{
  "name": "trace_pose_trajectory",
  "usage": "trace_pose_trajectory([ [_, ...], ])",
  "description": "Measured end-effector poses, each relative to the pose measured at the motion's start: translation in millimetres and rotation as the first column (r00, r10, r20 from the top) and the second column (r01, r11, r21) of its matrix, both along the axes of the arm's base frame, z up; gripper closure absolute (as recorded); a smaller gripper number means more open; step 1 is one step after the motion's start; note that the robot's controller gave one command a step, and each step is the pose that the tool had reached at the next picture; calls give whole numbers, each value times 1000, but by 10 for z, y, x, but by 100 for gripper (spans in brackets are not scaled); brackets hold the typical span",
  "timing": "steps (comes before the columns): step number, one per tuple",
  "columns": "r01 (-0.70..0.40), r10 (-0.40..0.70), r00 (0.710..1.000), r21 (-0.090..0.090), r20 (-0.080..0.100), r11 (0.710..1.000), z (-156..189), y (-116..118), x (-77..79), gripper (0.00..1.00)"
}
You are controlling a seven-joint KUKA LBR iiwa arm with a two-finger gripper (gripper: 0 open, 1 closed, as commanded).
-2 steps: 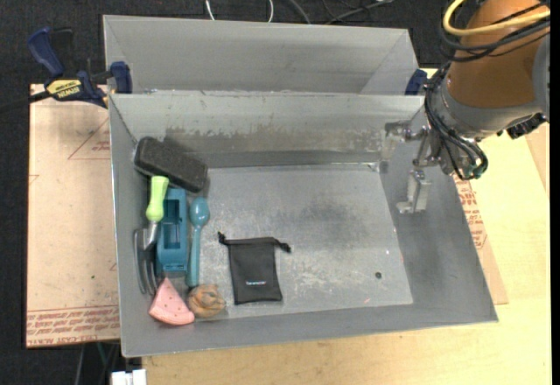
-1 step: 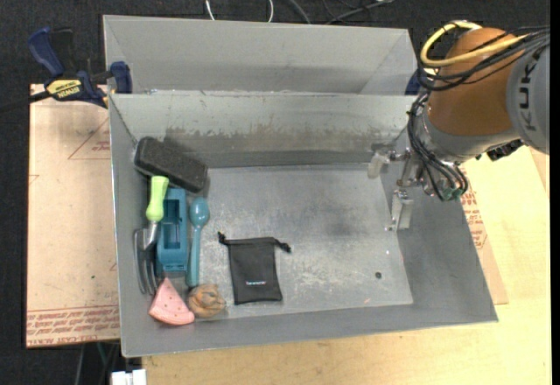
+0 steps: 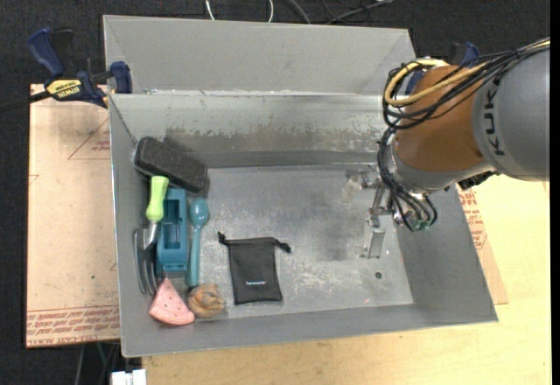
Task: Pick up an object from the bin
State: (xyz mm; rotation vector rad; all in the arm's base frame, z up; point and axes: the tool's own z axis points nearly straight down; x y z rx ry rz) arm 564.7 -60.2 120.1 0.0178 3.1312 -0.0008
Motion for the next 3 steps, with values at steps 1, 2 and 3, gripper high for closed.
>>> trace_pose_trajectory([
  [1,39,-39,999,1,-2,999,-460,372,-188,0],
  [2,-68,68,998,1,-3,998,203,674,-440,0],
  [3,-75,75,997,2,2,997,82,887,-422,0],
])
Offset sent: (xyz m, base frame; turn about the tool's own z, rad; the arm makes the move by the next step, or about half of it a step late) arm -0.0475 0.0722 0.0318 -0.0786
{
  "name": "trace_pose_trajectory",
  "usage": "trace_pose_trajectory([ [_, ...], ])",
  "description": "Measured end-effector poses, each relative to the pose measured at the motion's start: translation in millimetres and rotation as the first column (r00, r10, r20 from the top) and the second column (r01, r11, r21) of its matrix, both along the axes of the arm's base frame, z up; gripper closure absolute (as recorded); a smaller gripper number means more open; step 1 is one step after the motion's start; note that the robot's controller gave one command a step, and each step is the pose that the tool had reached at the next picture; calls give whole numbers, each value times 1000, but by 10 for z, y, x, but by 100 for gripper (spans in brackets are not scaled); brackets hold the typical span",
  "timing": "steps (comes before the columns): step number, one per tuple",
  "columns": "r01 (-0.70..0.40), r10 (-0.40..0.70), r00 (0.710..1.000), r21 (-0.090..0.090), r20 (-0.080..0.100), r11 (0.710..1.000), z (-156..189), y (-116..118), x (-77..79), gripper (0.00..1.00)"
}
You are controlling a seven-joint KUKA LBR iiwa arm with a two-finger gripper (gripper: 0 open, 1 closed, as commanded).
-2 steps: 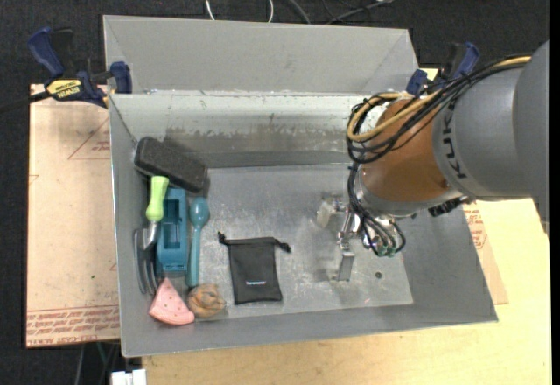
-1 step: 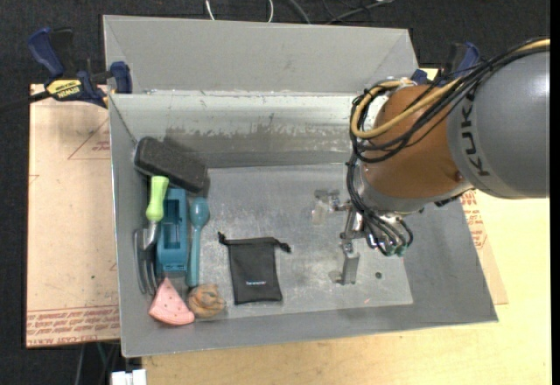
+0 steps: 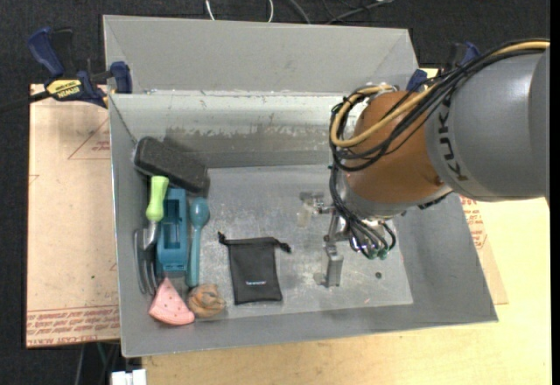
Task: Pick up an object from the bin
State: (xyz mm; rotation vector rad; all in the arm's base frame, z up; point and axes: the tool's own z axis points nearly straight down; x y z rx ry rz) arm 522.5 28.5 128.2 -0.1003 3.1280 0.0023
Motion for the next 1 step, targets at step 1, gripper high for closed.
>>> trace_pose_trajectory([
  [1,-108,108,994,-2,1,994,-171,397,-401,0],
])
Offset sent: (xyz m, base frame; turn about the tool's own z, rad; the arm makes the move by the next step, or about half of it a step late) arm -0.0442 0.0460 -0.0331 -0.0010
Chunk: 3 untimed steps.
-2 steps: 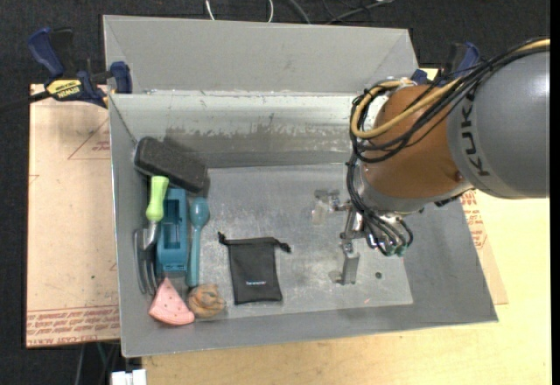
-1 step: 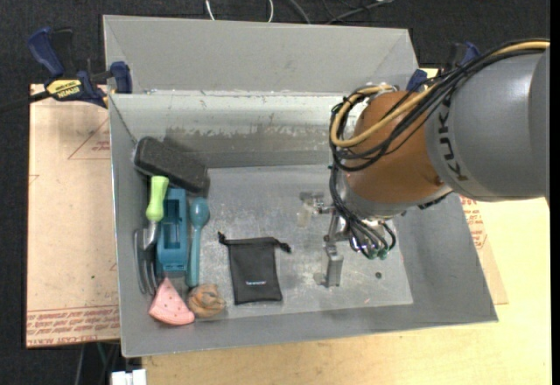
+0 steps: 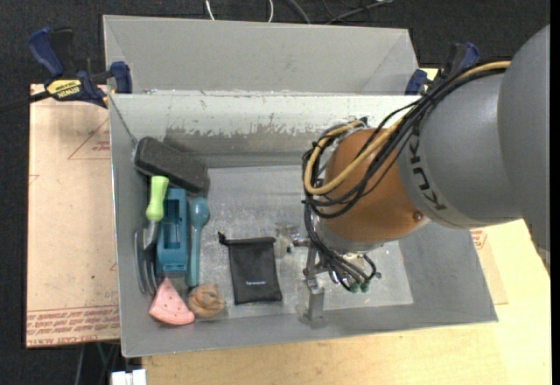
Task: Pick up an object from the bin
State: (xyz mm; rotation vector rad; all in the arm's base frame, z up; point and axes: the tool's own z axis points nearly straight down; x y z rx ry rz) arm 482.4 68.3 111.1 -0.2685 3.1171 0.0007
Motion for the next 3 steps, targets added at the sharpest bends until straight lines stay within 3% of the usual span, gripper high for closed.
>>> trace_pose_trajectory([
  [1,107,-107,994,1,-6,994,-174,69,-44,0],
  [2,172,-172,985,4,-5,985,-290,160,7,0],
  [3,243,-243,970,1,-11,970,-243,240,188,0],
])
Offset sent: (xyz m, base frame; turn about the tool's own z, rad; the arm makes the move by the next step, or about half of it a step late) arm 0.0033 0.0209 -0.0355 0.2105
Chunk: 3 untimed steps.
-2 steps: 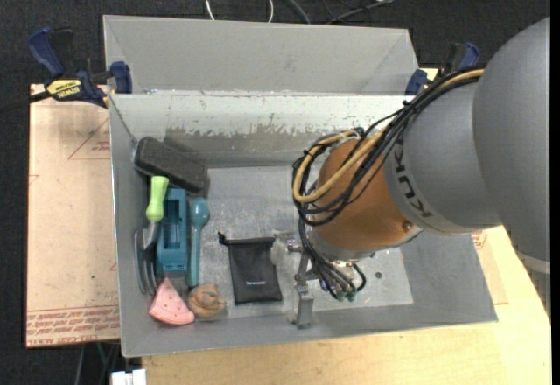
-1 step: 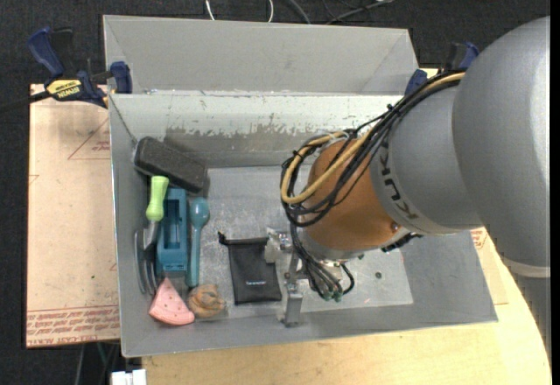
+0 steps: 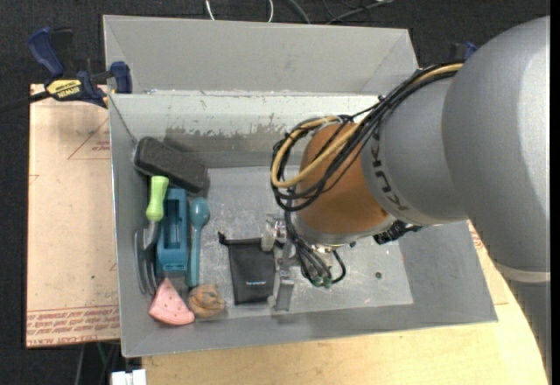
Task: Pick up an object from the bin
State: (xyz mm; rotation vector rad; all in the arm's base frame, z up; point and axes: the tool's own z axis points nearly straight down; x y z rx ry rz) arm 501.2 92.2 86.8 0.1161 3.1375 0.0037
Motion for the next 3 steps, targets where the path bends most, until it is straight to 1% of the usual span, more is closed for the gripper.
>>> trace_pose_trajectory([
  [1,-91,91,996,0,1,996,-163,-422,342,100],
  [2,-92,92,996,0,1,996,-163,-421,342,100],
  [3,-93,93,996,1,-5,996,399,-352,274,100],
])
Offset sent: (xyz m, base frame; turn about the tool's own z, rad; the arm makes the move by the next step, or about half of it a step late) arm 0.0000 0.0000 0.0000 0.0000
